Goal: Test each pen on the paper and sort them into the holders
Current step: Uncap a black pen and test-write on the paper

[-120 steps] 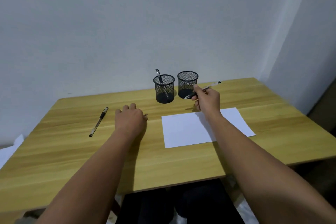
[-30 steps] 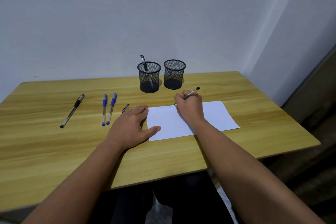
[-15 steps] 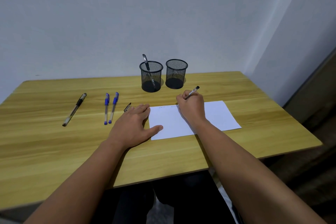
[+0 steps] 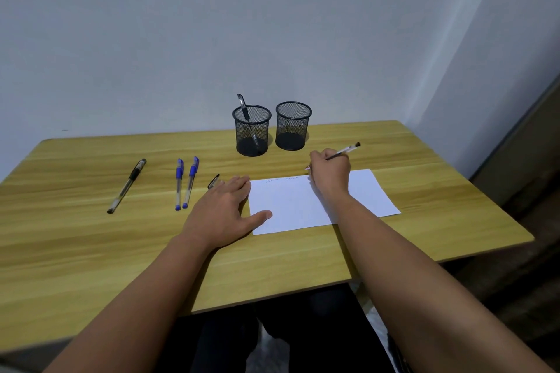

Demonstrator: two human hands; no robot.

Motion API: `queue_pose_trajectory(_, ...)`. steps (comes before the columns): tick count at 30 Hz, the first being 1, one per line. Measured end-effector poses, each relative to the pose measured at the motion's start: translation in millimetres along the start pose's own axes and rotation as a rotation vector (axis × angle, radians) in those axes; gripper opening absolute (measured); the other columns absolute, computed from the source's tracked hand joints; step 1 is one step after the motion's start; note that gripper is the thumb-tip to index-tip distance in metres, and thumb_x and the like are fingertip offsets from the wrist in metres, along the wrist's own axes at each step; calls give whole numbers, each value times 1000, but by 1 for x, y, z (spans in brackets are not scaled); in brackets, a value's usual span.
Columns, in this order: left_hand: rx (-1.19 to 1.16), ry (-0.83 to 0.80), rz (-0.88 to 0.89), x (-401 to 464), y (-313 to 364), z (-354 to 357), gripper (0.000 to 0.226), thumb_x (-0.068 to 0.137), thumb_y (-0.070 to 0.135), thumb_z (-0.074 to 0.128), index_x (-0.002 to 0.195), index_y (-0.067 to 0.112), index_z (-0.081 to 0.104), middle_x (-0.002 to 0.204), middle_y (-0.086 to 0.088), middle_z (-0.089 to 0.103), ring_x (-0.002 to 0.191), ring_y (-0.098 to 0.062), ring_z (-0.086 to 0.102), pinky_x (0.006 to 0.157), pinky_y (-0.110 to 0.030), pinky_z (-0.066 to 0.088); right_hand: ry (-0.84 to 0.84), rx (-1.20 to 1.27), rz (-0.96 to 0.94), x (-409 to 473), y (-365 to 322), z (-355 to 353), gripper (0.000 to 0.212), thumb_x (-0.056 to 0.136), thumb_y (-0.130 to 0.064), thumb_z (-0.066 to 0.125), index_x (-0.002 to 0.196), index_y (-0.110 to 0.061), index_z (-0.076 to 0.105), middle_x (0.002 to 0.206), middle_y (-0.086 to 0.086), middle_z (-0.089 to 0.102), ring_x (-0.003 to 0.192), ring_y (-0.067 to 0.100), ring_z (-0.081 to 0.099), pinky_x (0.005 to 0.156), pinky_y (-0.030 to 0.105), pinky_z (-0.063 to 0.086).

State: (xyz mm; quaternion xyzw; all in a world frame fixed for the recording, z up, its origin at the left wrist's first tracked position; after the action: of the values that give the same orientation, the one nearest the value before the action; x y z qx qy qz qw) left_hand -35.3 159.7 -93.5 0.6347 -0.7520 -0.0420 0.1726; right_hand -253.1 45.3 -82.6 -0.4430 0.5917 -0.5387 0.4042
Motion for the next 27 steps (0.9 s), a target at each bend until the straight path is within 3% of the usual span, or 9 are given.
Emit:
queue_pose_trajectory(3, -2, 1, -2, 0, 1, -1, 92, 87, 78, 44, 156, 18, 34, 164, 6, 29, 153, -12, 20, 123, -34, 17, -81, 107, 119, 2, -15, -8, 31, 100, -15, 68, 73, -4, 56, 56, 9, 53, 39, 15, 45, 38, 20, 38)
queue_pose_trajectory(5, 2, -7, -8, -1, 1, -2, 93, 86, 80, 42, 156, 20, 34, 165, 6, 28, 152, -15, 23, 121, -36, 24, -78, 147, 88, 3, -26, -12, 35, 103, -23, 70, 78, -4, 57, 59, 11, 49, 34, 7, 40, 36, 15, 32)
queue_pose_trajectory(8, -18, 15, -27, -2, 0, -3, 89, 85, 81, 43, 154, 25, 38, 165, 9, 25, 149, -17, 29, 111, -41, 42, -54, 149, -31, 8, -39, -18, 42, 102, -29, 72, 73, -11, 47, 62, 11, 38, 32, 5, 31, 36, 17, 27)
queue_pose_trajectory(10, -47, 114, 21, -3, 2, -6, 77, 89, 75, 43, 148, 24, 47, 160, 6, 35, 142, -18, 36, 102, -42, 48, -73, 103, -63, 8, -44, -18, 51, 98, -36, 77, 66, -16, 42, 59, 9, 46, 35, 7, 36, 39, 18, 31)
queue_pose_trajectory(13, 17, 304, 111, 1, 0, -15, 57, 97, 55, 43, 137, 19, 60, 136, -3, 55, 117, -26, 52, 94, -43, 48, -161, 146, -4, 1, -54, -15, 35, 99, -43, 73, 78, -16, 66, 64, 3, 68, 42, 7, 50, 43, 18, 40)
queue_pose_trajectory(15, 100, 359, 49, 9, -11, -24, 49, 95, 44, 47, 132, 18, 64, 123, -4, 60, 106, -30, 54, 88, -45, 47, -222, 205, 58, -4, -61, -12, 31, 105, -39, 62, 91, -15, 76, 77, 4, 78, 47, 9, 57, 48, 20, 44)
queue_pose_trajectory(18, 206, 279, -172, 18, -32, -35, 45, 94, 42, 52, 132, 21, 64, 122, -6, 61, 111, -33, 54, 89, -48, 46, -264, 227, 55, -8, -63, -6, 16, 104, -24, 61, 95, -15, 72, 78, 7, 78, 47, 12, 58, 50, 21, 45)
queue_pose_trajectory(20, 241, 180, -273, 20, -41, -40, 44, 93, 47, 52, 128, 24, 66, 125, -5, 60, 117, -31, 51, 95, -50, 42, -302, 194, 7, -11, -59, -2, 14, 102, -26, 71, 91, -17, 68, 75, 4, 76, 48, 11, 58, 47, 21, 44)
queue_pose_trajectory(27, 236, 31, -308, 17, -53, -37, 30, 94, 53, 56, 114, 37, 71, 137, -4, 57, 130, -31, 42, 99, -50, 40, -494, 155, 10, -24, -48, 9, 22, 101, -22, 72, 112, -4, 78, 96, 9, 83, 57, 13, 62, 48, 22, 47)
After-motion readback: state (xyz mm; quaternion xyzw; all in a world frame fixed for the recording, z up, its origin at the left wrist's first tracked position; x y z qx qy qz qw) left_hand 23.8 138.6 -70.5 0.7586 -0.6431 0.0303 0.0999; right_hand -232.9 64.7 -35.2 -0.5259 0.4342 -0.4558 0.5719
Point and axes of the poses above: each hand's wrist, its own x-axis towards the middle knuckle, its own z-axis out of the palm, y = z × x, the point moved 2 cm from there along x, towards the middle knuckle
